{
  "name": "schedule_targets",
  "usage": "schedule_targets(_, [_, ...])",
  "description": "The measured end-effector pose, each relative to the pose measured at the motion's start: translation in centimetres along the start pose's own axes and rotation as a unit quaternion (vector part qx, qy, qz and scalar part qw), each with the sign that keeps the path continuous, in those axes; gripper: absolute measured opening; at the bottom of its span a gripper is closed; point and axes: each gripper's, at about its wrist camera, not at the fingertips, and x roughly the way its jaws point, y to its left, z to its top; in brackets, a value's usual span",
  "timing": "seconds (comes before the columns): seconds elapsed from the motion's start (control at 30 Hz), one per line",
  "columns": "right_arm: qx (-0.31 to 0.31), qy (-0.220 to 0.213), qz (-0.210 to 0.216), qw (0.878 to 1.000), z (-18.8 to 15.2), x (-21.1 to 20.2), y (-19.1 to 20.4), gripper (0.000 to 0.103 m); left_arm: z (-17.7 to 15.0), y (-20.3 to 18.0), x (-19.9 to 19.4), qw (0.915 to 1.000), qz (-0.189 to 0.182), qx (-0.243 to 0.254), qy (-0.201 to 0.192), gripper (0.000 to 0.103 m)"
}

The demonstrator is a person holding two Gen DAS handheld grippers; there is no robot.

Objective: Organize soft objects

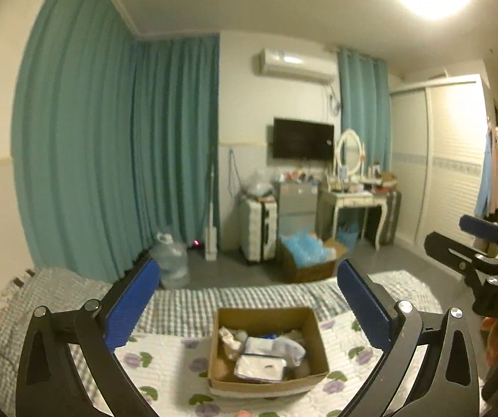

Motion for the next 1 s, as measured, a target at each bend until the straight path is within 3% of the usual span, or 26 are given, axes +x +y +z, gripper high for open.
schedule_targets(0.13, [0.002, -0.022, 0.002, 1.0, 0.2, -4.0, 0.5, 0.103, -0.5, 0.2, -3.3, 0.9993, 0.026, 0.007, -0.026, 0.103])
schedule_targets(0.2, [0.003, -0.025, 0.005, 1.0, -0.4, -5.1, 1.0, 0.103, -1.5, 0.5, -4.4, 0.9993, 0.015, 0.006, -0.034, 0.103])
schedule_targets(0.33, [-0.004, -0.011, 0.028, 1.0, -3.8, -5.1, 1.4, 0.103, -4.8, 1.0, -5.0, 0.9992, 0.01, 0.001, -0.039, 0.103])
schedule_targets(0.47, [0.011, 0.02, 0.029, 0.999, -9.2, -2.4, 1.5, 0.103, -9.2, 0.6, -4.0, 0.9981, 0.038, 0.016, -0.045, 0.103])
schedule_targets(0.63, [0.009, 0.013, -0.012, 1.0, -16.6, -0.2, 1.8, 0.103, -16.2, 0.8, -0.4, 0.9984, 0.056, 0.0, -0.001, 0.103])
schedule_targets(0.77, [-0.019, 0.013, -0.024, 0.999, -20.0, 1.3, 1.9, 0.103, -21.0, 1.7, 1.9, 0.9973, 0.06, -0.009, 0.042, 0.103])
schedule_targets(0.9, [-0.004, 0.017, -0.018, 1.0, -21.2, 2.2, 1.1, 0.103, -21.8, 1.9, 2.1, 0.9965, 0.058, -0.016, 0.058, 0.103])
schedule_targets(1.0, [0.003, 0.017, -0.015, 1.0, -21.4, 2.4, 0.9, 0.103, -21.4, 1.5, 0.6, 0.9973, 0.066, -0.009, 0.032, 0.103])
